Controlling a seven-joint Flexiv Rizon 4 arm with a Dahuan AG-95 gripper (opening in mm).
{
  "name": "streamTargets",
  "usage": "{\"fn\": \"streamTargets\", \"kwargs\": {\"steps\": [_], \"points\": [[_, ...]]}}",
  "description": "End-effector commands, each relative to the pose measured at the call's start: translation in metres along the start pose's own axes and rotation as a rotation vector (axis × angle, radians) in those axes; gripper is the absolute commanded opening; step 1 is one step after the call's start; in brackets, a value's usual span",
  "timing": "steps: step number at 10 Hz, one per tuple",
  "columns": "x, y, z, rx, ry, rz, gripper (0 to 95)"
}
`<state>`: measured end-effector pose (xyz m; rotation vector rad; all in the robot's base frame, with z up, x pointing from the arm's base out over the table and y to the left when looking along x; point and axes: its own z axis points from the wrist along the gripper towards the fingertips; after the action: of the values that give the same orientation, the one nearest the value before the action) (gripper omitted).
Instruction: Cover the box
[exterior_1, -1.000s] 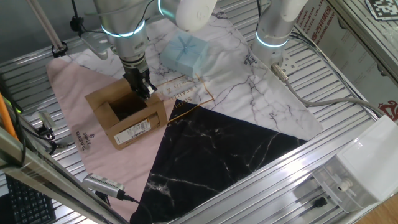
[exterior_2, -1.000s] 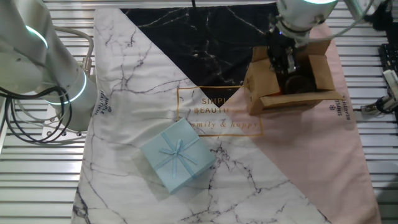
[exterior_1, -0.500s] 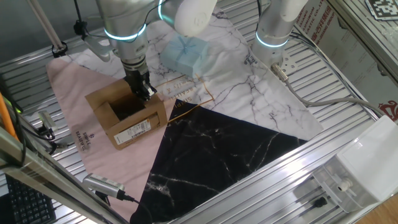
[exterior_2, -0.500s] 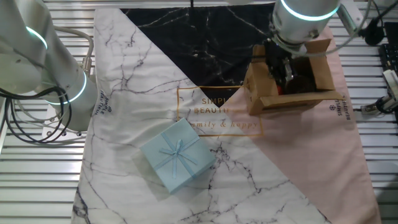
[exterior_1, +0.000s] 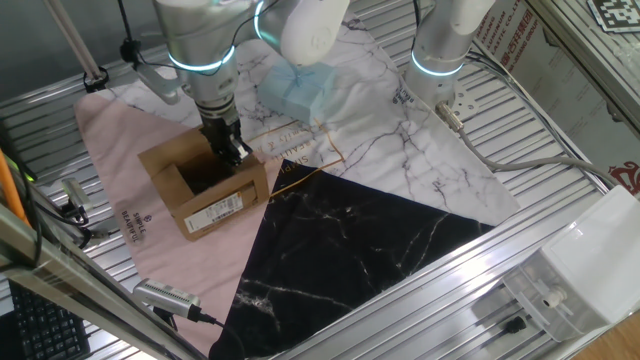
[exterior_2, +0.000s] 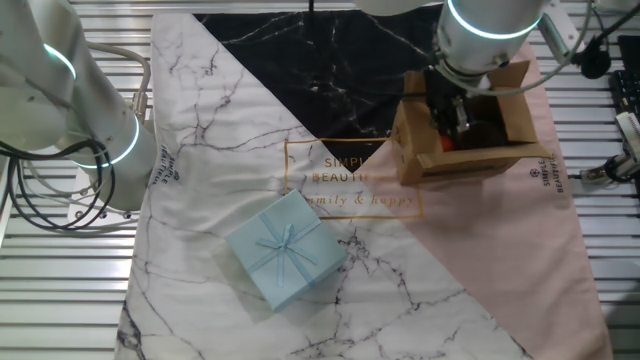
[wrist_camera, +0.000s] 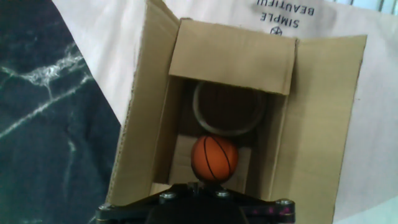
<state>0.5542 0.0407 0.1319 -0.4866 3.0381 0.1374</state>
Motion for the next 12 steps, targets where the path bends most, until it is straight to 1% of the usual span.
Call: {"fn": "streamTargets", "kwargs": {"steps": [1,4,9,10,12], "points": [[0.0035,0.0015,0.0022,0.001,-0.003,0.000,0.0],[0.0067,0.0019,0.0065,0.003,-0.010,-0.002,0.0],[0.0070,0.0020,0.0071,0.000,-0.016,-0.002,0.0],[0.0063,0.0016,0.0068,-0.001,-0.017,-0.003,0.0],[-0.0012,-0.0022,0.0025,-0.003,-0.018,-0.013,0.0]]}}
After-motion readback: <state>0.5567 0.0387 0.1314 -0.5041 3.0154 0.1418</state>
